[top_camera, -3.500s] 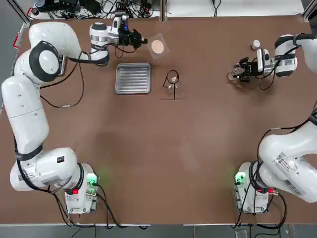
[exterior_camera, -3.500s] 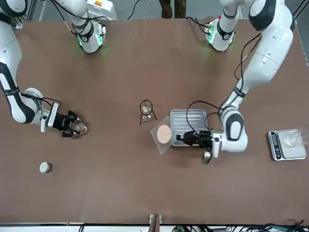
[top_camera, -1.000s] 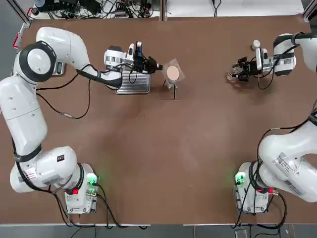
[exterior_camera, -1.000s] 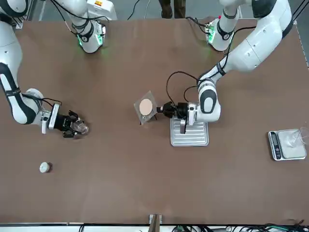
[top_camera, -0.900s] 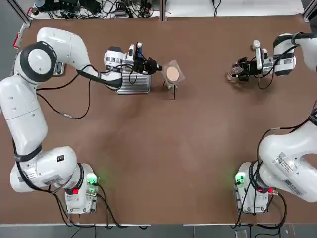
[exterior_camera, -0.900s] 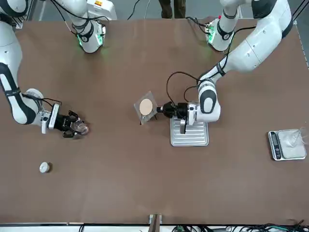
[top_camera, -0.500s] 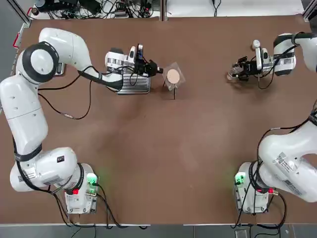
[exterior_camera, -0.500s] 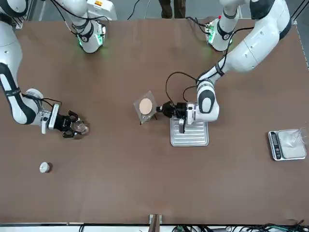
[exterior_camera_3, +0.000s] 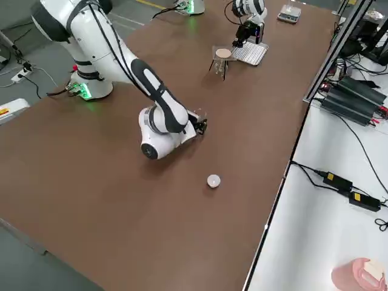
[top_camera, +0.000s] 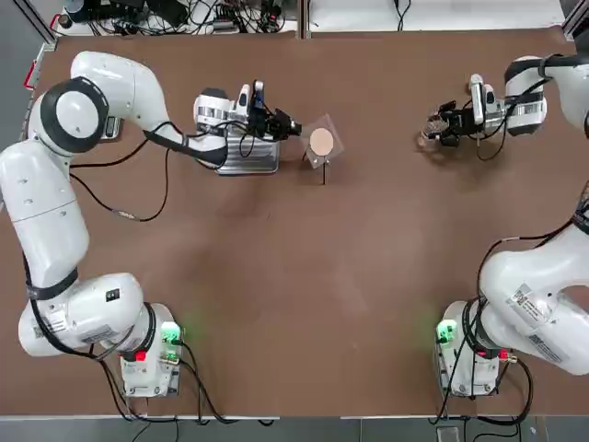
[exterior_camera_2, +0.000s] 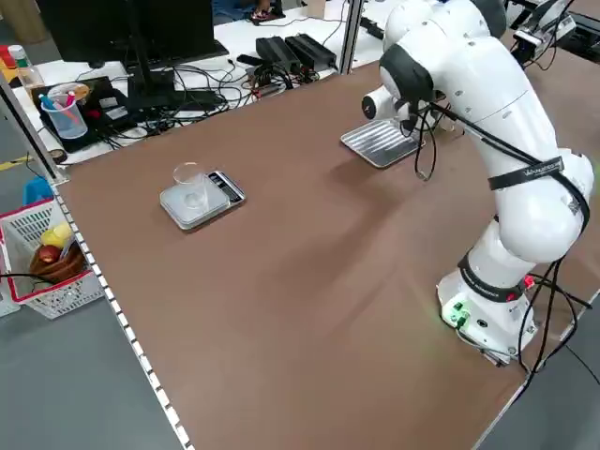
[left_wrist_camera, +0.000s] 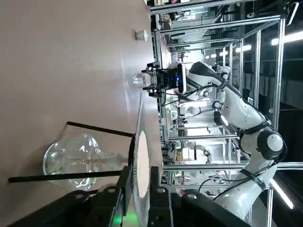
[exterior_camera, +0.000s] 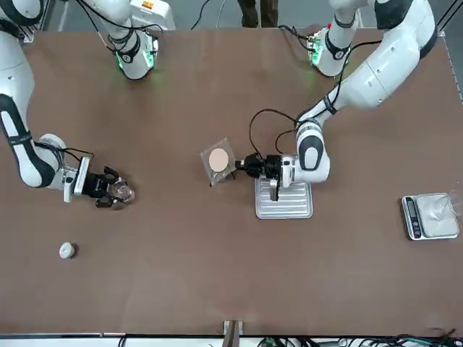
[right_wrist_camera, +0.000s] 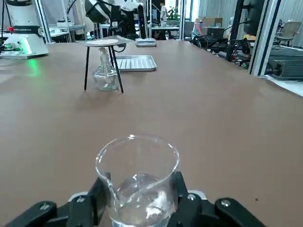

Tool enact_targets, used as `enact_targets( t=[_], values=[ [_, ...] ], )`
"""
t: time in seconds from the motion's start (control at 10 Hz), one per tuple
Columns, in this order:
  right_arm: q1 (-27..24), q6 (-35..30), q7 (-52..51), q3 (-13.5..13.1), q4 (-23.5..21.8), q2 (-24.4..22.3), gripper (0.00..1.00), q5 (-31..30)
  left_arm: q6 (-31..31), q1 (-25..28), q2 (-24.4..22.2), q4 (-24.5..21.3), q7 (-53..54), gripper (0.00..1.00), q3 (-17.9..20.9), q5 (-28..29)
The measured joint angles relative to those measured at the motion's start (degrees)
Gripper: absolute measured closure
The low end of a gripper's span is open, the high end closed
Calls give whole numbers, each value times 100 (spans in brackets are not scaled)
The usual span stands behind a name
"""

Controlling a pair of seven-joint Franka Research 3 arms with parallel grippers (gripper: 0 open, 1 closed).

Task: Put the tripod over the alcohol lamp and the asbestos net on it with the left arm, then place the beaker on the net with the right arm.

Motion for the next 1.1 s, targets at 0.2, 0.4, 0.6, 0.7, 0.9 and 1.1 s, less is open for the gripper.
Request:
enact_targets(
  t=[0.2,0.4,0.6,0.7,0.9,1.1],
  values=[
    [116,4,143,2,13,-83,41,0,0,-1,0,0,0,74,12,0],
    [163,13,161,2,27,-90,41,0,0,3,0,8,0,66,32,0],
    [162,16,163,-5,27,-90,41,0,1,30,-3,38,-1,35,44,0],
    [162,17,163,-8,27,-90,41,0,5,39,-6,46,-1,28,78,0],
    [163,17,163,-8,27,-90,41,0,32,60,-49,59,-55,27,204,32],
    [225,13,171,3,36,-123,41,115,42,206,-246,93,-822,27,273,579]
  ],
)
